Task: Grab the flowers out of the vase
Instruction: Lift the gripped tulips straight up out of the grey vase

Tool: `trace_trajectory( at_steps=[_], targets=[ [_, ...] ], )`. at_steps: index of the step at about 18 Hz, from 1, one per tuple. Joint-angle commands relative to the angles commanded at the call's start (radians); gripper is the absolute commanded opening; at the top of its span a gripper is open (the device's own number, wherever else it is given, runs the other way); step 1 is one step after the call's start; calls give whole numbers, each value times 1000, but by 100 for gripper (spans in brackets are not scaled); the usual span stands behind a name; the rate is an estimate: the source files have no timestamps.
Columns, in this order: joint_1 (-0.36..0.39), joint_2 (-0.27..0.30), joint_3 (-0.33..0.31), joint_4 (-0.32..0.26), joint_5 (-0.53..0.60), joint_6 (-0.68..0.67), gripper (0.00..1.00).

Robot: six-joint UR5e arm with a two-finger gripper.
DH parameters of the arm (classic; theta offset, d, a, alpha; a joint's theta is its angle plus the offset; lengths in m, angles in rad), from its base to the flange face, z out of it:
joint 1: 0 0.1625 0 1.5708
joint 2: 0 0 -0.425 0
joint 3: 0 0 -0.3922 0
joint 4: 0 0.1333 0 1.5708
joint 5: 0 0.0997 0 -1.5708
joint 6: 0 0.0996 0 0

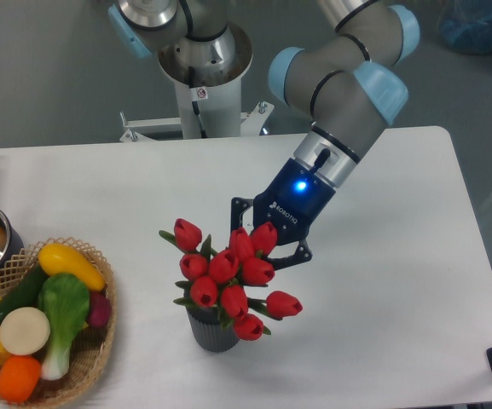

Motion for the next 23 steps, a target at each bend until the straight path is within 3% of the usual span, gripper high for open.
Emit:
trace_trajectory(
  at_steps=[23],
  targets=[
    [54,83,-15,-8,-91,-95,0]
  ],
)
